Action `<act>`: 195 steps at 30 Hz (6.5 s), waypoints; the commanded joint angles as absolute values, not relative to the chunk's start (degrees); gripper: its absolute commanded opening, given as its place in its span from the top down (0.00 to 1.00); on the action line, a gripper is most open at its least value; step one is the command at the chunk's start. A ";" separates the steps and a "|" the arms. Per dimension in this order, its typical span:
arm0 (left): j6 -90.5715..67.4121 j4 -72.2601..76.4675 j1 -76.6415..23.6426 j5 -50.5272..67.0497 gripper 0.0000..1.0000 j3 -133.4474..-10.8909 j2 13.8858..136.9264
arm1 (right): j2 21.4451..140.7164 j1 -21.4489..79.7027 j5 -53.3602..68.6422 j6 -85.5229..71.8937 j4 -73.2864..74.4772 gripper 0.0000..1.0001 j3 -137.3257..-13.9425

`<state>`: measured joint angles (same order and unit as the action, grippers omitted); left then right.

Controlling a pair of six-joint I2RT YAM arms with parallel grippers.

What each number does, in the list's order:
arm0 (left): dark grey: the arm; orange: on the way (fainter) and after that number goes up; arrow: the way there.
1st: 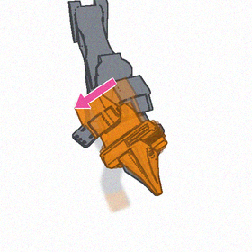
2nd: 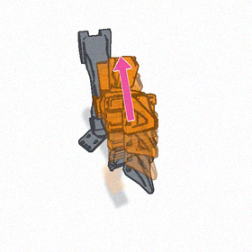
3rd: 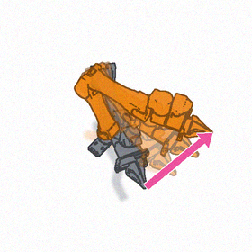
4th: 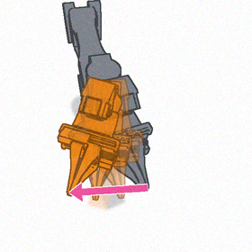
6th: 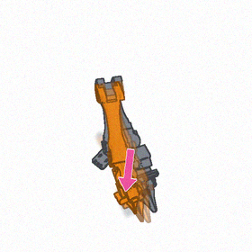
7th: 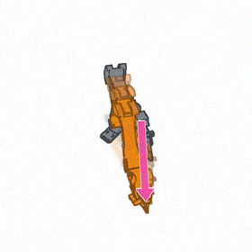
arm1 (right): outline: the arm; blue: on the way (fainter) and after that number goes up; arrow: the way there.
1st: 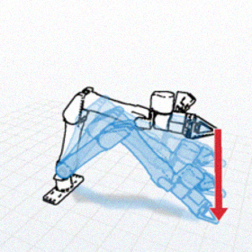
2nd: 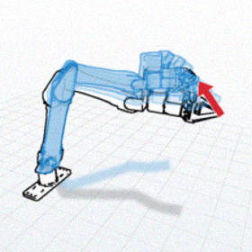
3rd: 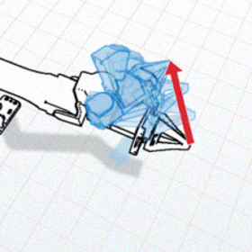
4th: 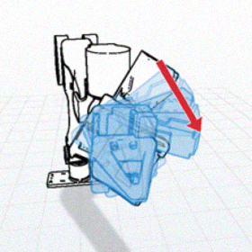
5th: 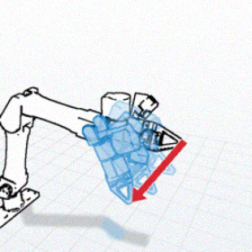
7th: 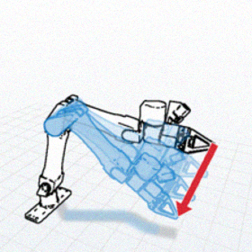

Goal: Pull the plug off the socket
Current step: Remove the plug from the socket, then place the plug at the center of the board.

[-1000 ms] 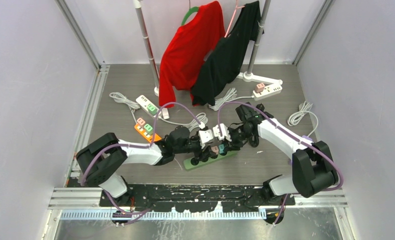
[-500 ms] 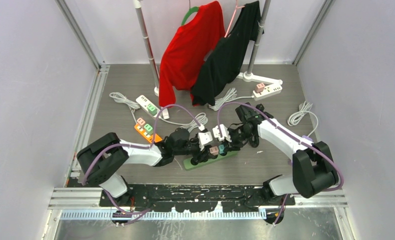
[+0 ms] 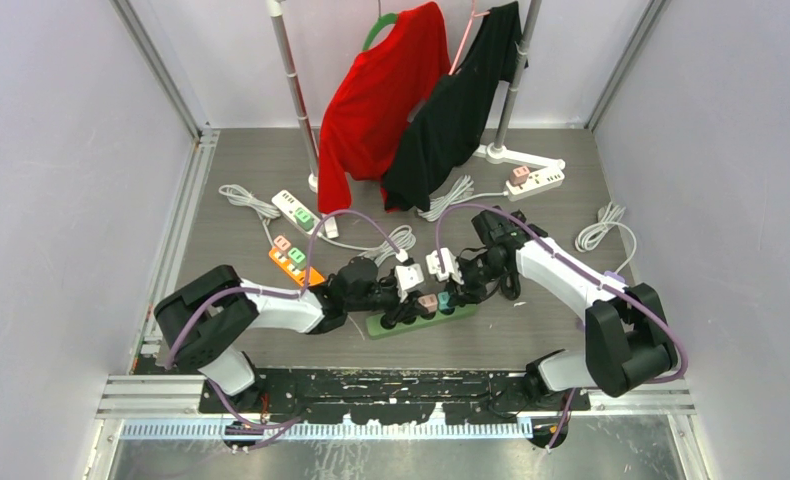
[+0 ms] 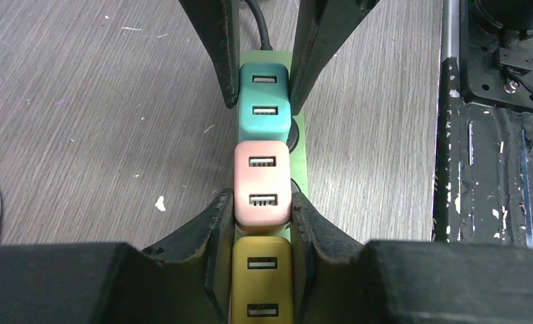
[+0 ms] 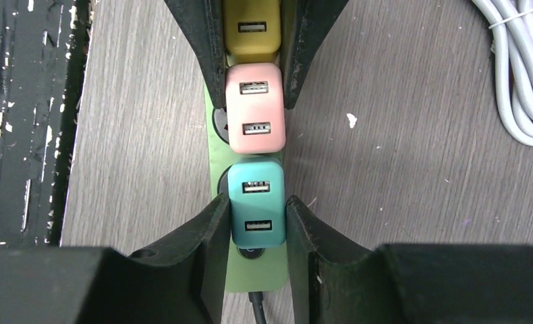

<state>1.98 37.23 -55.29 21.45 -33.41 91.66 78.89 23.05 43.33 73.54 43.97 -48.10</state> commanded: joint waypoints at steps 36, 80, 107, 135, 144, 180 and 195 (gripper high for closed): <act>2.13 30.87 -55.77 22.23 1.00 -29.29 89.61 | 75.26 24.03 52.64 83.91 60.14 0.99 -50.39; 4.93 33.39 -56.30 14.69 1.00 -26.22 92.04 | 74.71 32.37 49.36 59.14 42.62 0.99 -52.06; 2.38 33.49 -57.31 16.14 1.00 -27.30 97.95 | 71.84 23.21 57.43 68.92 51.75 0.99 -51.69; -4.26 29.92 -57.32 14.19 0.57 -29.27 89.45 | 68.21 9.64 59.42 69.98 64.22 0.99 -59.15; -5.43 20.54 -57.31 14.18 0.21 -34.30 76.09 | 63.34 -3.70 41.92 30.25 43.05 0.99 -57.50; 7.03 -36.34 -55.13 -1.37 0.02 -54.29 49.14 | 81.55 -22.41 0.04 17.93 34.10 0.40 -57.00; 6.38 -34.79 -47.48 8.79 0.05 -51.07 51.25 | 66.56 -21.18 51.16 30.04 43.41 0.35 -55.38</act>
